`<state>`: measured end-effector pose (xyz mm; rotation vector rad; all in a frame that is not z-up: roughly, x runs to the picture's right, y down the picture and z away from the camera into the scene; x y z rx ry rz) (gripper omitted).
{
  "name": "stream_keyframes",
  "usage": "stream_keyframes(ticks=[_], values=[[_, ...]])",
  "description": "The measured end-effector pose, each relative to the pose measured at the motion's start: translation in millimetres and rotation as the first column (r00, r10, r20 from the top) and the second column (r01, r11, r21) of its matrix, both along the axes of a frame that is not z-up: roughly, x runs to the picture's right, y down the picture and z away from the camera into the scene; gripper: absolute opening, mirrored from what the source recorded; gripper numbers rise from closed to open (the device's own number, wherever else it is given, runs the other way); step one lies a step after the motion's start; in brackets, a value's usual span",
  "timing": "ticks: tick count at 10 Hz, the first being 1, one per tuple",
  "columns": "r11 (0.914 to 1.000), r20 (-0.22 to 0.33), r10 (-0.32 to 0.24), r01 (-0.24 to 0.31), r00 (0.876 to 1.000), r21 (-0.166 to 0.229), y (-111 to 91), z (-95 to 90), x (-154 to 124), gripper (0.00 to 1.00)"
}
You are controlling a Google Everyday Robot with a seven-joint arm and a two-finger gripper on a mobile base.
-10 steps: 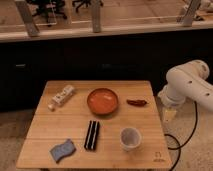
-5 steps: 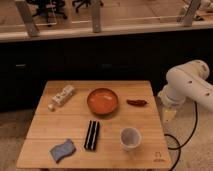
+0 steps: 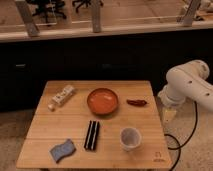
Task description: Push the ceramic bowl across the table
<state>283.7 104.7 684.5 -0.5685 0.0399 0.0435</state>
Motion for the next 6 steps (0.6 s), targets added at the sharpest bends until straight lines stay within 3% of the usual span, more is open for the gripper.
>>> stream_keyframes(ticks=[6], values=[[0.9997,0.016,-0.022,0.022,1.000,0.006,-12.7,12.1,-13.7,0.80]])
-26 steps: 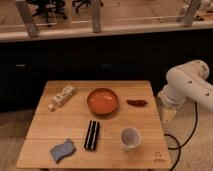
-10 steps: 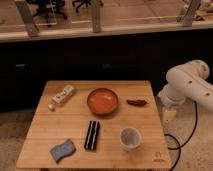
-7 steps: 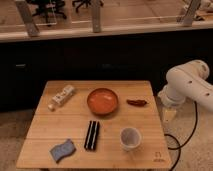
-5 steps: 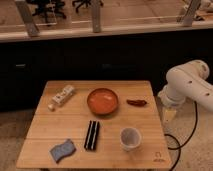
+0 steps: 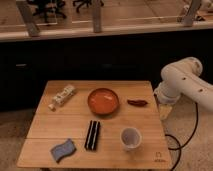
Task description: Push the ceramic bowl across the table
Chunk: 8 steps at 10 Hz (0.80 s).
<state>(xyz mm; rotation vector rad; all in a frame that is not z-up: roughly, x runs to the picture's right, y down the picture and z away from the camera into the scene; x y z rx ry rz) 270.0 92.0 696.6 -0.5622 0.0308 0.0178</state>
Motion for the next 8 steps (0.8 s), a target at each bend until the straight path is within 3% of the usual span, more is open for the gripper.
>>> stream_keyframes(ticks=[8], values=[[0.9981,0.032,-0.059,0.058,0.998,0.018,-14.4,16.4,-17.7,0.80]])
